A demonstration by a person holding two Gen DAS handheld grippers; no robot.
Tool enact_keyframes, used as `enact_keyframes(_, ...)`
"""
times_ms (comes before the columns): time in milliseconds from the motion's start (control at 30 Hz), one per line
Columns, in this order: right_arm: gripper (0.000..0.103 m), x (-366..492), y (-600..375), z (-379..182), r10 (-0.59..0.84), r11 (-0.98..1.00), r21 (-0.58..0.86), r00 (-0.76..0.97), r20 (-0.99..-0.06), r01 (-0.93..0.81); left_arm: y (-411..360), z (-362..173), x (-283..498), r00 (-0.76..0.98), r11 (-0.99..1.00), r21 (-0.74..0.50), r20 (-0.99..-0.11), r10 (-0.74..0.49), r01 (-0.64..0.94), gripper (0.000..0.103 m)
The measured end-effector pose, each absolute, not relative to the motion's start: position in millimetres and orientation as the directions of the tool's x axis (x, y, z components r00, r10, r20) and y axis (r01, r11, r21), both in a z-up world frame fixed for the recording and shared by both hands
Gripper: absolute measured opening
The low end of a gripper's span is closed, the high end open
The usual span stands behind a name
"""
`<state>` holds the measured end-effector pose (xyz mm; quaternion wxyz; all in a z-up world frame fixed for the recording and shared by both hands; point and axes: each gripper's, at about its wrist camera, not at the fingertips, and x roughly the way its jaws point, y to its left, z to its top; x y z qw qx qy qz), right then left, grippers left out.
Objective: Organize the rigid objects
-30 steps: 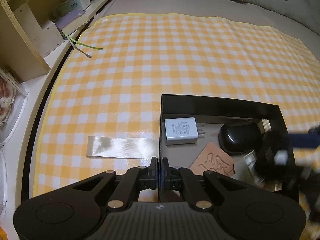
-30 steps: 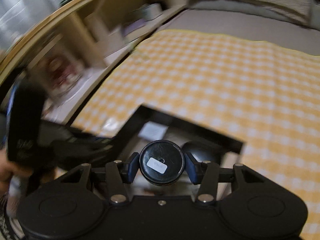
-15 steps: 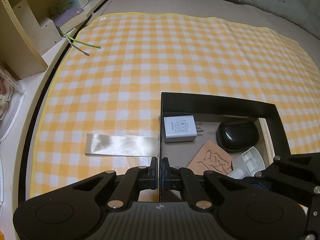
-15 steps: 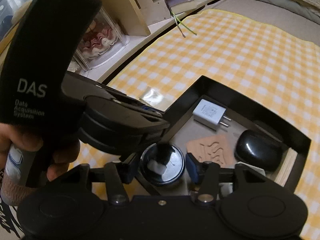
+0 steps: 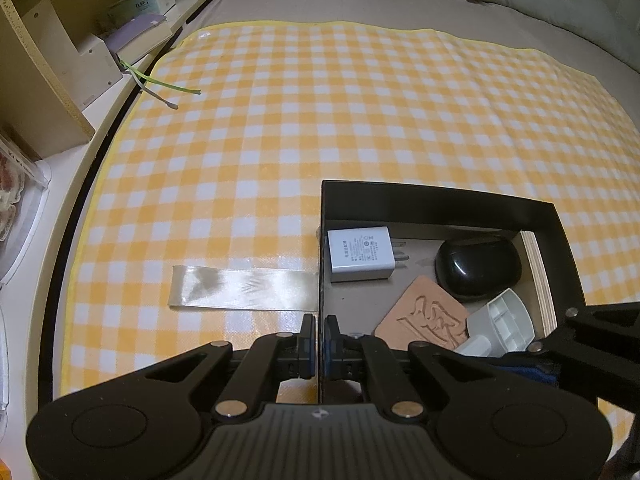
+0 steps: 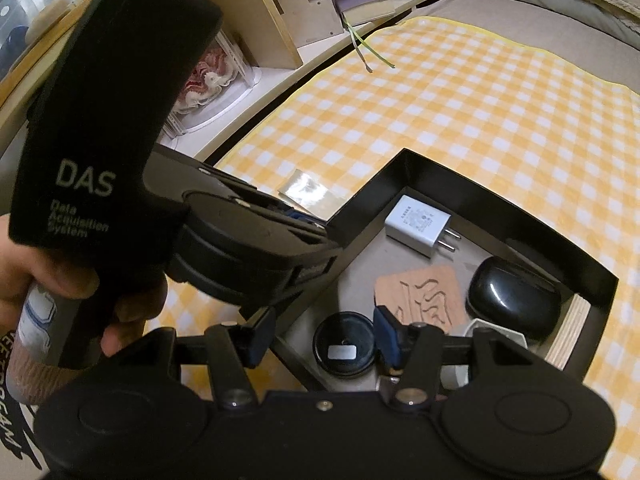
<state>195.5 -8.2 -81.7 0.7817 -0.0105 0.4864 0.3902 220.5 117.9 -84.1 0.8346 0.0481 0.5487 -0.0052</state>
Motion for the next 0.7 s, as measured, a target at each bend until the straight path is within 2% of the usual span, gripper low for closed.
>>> enact_keyframes(367,0.057,180.8,-38.0,-50.9,0.606,0.723,0.354,0.297,-0.738,-0.593,117.6,-84.4,220.6,0.397,0.995,0.078,-0.917,0.049,0.06,0.006)
enact_keyframes(467,0.064,170.6,-48.3,-37.4,0.605,0.732,0.335,0.339,-0.72,-0.594,117.5,-84.6,220.7,0.397,0.995,0.079,-0.917,0.05,0.059,0.006)
enact_keyframes(700,0.065,146.3,-71.6,-13.4,0.597,0.759,0.31,0.42,-0.683,-0.573,117.7,-84.7,220.2,0.397,0.995,0.082,-0.916,0.052,0.06,0.005)
